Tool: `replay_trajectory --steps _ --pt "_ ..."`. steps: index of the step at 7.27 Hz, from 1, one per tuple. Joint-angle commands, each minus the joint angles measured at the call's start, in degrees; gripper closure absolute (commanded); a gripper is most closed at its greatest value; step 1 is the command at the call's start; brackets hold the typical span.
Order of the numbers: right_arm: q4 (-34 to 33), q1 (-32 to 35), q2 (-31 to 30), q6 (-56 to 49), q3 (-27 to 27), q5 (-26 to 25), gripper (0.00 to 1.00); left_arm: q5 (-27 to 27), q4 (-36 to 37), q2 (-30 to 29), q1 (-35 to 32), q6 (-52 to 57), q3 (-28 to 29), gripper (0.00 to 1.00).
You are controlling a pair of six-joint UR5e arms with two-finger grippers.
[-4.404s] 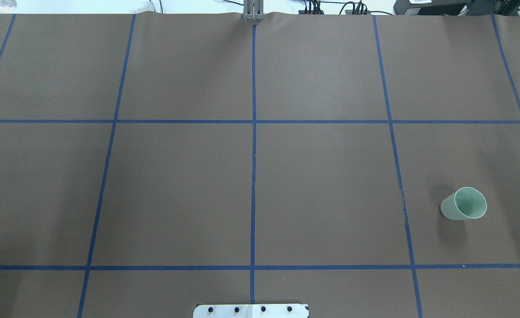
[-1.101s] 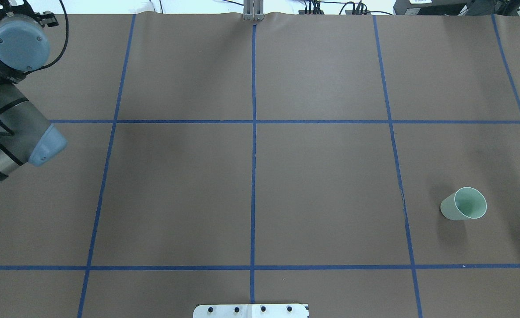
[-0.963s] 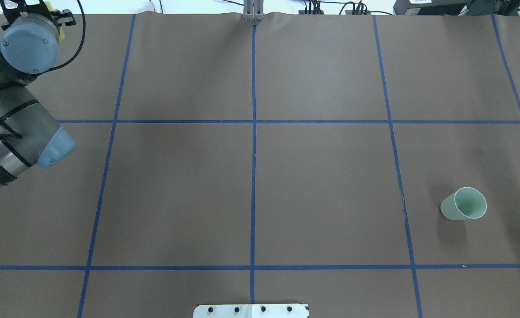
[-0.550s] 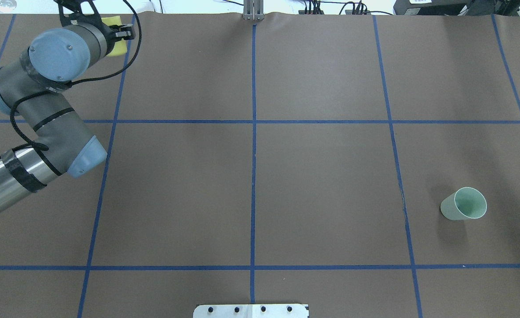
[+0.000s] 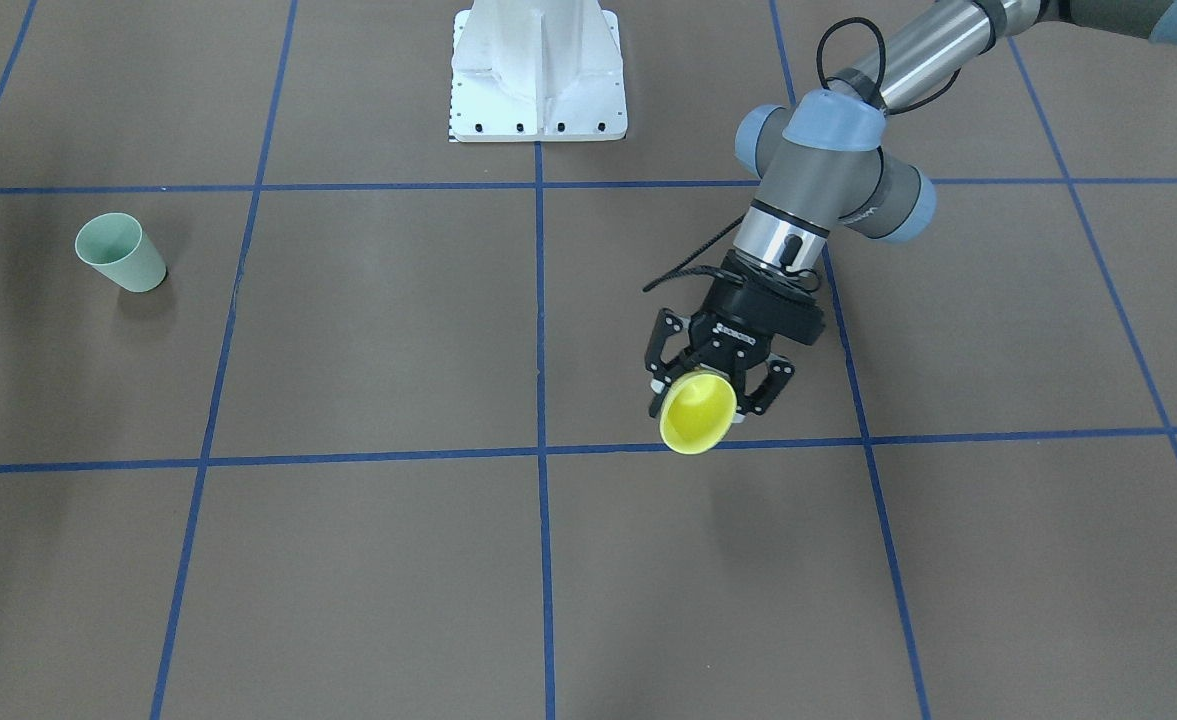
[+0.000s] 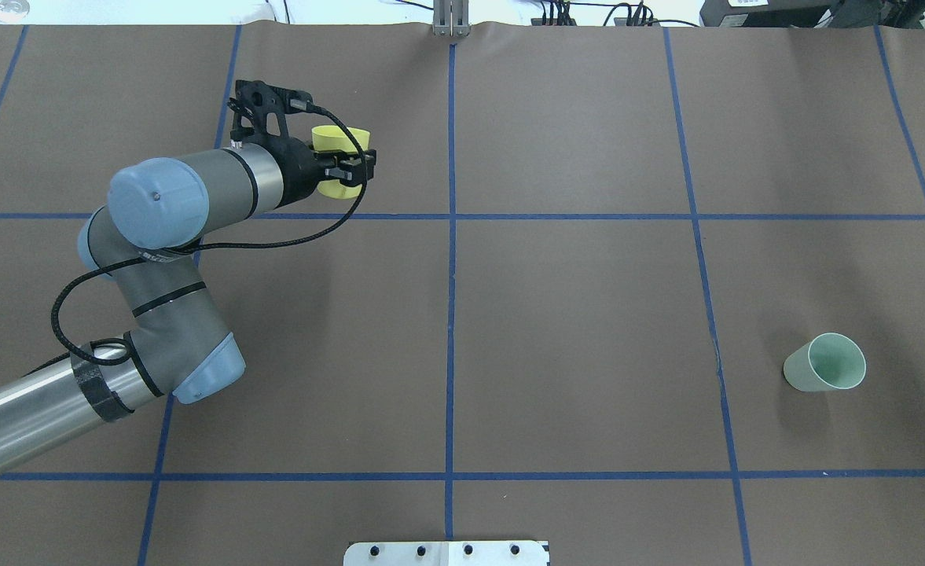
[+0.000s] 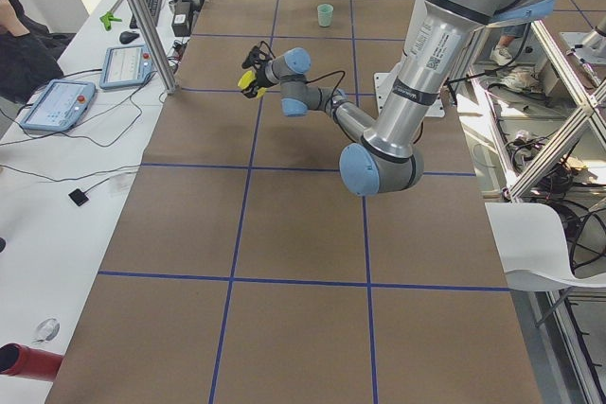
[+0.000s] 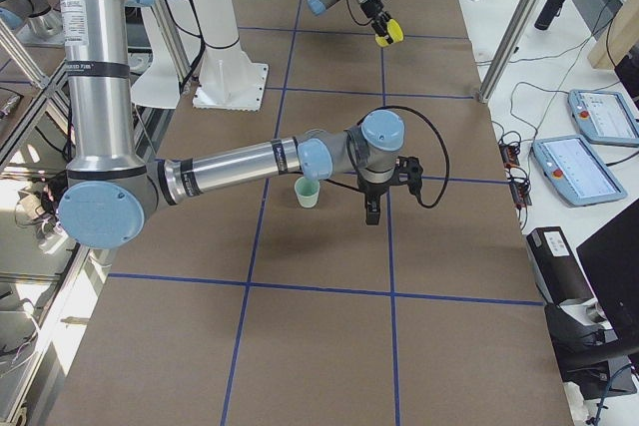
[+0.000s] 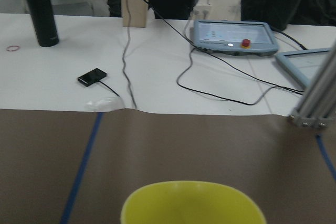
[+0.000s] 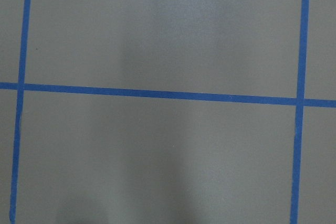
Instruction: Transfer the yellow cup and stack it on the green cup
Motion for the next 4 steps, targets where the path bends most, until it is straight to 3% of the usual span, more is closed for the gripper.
replay_trajectory --steps 1,3,4 --pt "5.28 -0.23 1.43 0.20 -0.38 4.67 0.00 -10.74 -9.94 0.23 1.69 4.58 0.35 1.00" --pt "5.22 -6.51 8.62 2.46 -0.73 9.61 0.01 -18.49 -17.69 1.62 1.69 9.99 0.53 1.00" --pt "5.74 -11.52 11.61 8.40 -0.65 9.36 0.01 -21.49 -18.41 1.63 1.61 10.29 0.44 1.00"
